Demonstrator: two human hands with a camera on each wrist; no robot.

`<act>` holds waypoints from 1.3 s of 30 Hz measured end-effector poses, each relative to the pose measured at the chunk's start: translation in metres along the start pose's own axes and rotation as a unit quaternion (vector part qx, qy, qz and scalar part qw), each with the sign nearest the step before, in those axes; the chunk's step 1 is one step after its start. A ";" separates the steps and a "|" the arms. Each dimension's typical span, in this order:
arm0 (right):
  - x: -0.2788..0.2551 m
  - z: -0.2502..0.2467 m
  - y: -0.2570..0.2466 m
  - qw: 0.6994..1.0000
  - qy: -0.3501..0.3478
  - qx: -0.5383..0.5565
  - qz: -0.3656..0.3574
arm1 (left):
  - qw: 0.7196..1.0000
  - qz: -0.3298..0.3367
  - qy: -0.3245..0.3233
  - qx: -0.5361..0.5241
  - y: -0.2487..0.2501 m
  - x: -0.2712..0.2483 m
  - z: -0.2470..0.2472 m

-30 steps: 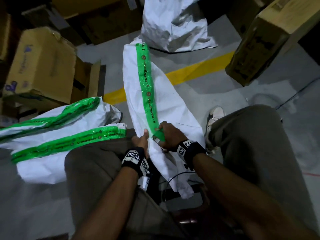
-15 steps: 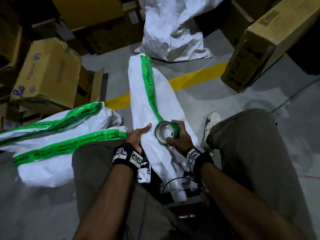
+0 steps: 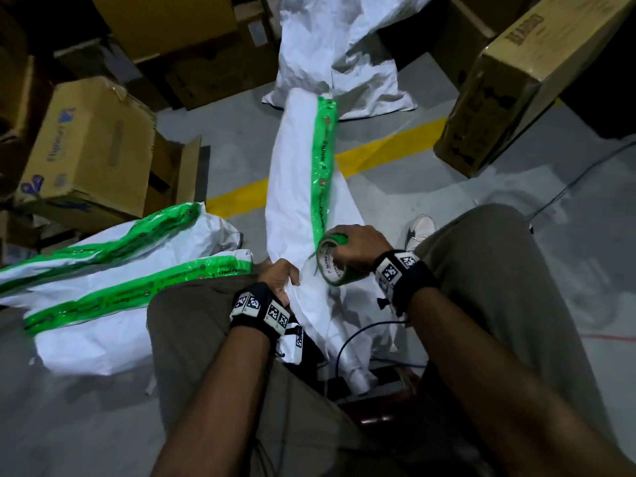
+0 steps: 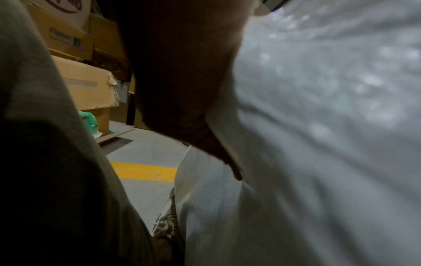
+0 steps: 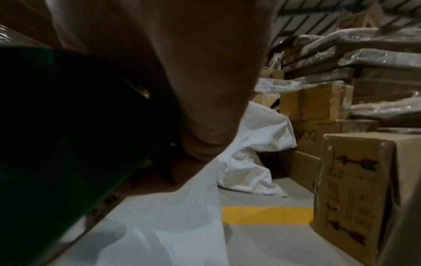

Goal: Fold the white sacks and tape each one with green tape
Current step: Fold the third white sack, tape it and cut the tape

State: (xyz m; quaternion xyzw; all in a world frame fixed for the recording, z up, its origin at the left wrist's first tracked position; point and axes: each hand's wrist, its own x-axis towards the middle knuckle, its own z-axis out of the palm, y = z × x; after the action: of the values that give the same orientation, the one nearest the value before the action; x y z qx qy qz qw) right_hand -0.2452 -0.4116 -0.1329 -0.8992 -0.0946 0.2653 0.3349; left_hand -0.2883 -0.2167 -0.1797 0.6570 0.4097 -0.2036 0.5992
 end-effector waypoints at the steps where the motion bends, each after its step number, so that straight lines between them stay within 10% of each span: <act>1: 0.000 -0.005 -0.001 0.999 -0.033 -0.009 0.003 | 1.000 -0.011 -0.001 -0.003 0.004 -0.007 0.001; 6: 0.007 0.008 0.000 0.994 -0.100 0.008 0.039 | 0.982 -0.060 -0.159 -0.087 0.023 -0.027 -0.002; 12: 0.023 0.039 -0.005 0.996 -0.086 -0.029 0.011 | 0.990 0.020 0.134 0.030 0.046 -0.006 -0.001; 18: 0.036 0.043 -0.014 0.993 0.009 -0.102 -0.050 | 0.989 0.012 0.145 0.021 0.043 0.020 0.000; 29: 0.019 0.090 0.022 0.978 0.140 0.152 -0.017 | 0.972 0.034 0.226 -0.048 0.037 0.039 0.004; 34: 0.019 0.055 0.021 0.999 -0.032 -0.043 0.007 | 0.969 0.014 0.209 -0.127 0.037 0.036 0.001; 39: 0.001 0.009 0.020 0.958 -0.257 -0.105 0.077 | 0.978 -0.026 0.093 -0.183 0.039 0.040 0.001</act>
State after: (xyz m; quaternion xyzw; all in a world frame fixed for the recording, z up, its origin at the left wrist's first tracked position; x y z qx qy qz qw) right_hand -0.2494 -0.4211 -0.1520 -0.8356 -0.1347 0.5008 0.1815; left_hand -0.2342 -0.2037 -0.1862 0.5414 0.5108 -0.0789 0.6632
